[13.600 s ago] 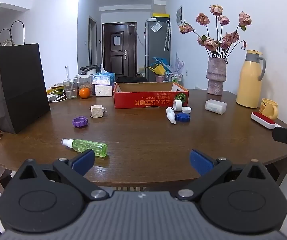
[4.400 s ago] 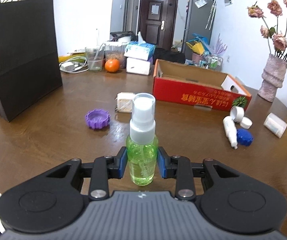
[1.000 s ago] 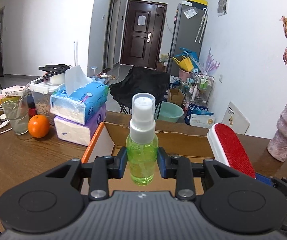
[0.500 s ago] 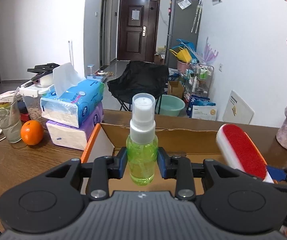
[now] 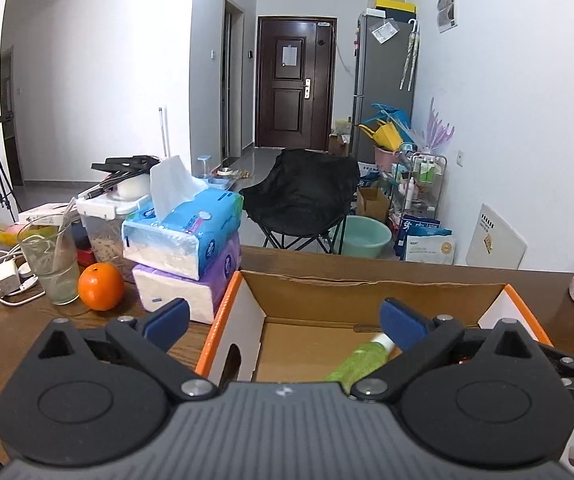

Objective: Organize rigid objects
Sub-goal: 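Open both tools to drop the spray bottle and lint brush into the box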

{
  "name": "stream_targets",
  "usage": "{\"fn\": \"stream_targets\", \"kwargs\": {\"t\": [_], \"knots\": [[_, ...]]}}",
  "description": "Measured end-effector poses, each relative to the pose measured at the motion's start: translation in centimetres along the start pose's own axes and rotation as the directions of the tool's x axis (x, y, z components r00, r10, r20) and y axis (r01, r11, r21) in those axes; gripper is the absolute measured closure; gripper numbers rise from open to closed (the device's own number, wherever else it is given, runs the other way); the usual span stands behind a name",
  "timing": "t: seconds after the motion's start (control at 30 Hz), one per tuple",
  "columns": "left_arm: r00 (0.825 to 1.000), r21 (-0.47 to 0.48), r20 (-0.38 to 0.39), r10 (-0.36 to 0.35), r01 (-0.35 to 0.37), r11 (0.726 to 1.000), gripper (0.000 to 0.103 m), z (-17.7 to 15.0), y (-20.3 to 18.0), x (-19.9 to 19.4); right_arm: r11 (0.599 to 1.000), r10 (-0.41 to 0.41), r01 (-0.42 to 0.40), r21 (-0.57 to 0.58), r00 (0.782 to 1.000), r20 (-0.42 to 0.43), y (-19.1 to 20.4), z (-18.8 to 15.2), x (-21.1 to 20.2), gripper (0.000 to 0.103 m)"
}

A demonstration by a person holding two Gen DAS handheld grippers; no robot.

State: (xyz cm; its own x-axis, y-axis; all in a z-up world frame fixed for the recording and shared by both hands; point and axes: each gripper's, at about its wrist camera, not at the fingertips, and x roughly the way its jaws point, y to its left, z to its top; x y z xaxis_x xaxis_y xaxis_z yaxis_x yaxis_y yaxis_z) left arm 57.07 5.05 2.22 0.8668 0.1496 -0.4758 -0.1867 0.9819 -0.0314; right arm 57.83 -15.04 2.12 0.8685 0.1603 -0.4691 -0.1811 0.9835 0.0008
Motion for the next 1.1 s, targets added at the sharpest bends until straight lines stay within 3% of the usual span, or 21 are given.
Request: {"fn": "stream_targets", "kwargs": {"t": [0.47, 1.1], "knots": [[0.999, 0.005, 0.036, 0.009, -0.009, 1.0, 0.0, -1.0, 0.9, -3.3, 0.999, -0.032, 0.032, 0.013, 0.999, 0.023, -0.8, -1.1, -2.2, 0.0], [0.998, -0.01, 0.062, -0.016, 0.017, 1.0, 0.0, -3.3, 3.3, -10.3, 0.999, -0.042, 0.04, 0.028, 0.993, 0.113, -0.7, -3.8, -10.7, 0.0]]}}
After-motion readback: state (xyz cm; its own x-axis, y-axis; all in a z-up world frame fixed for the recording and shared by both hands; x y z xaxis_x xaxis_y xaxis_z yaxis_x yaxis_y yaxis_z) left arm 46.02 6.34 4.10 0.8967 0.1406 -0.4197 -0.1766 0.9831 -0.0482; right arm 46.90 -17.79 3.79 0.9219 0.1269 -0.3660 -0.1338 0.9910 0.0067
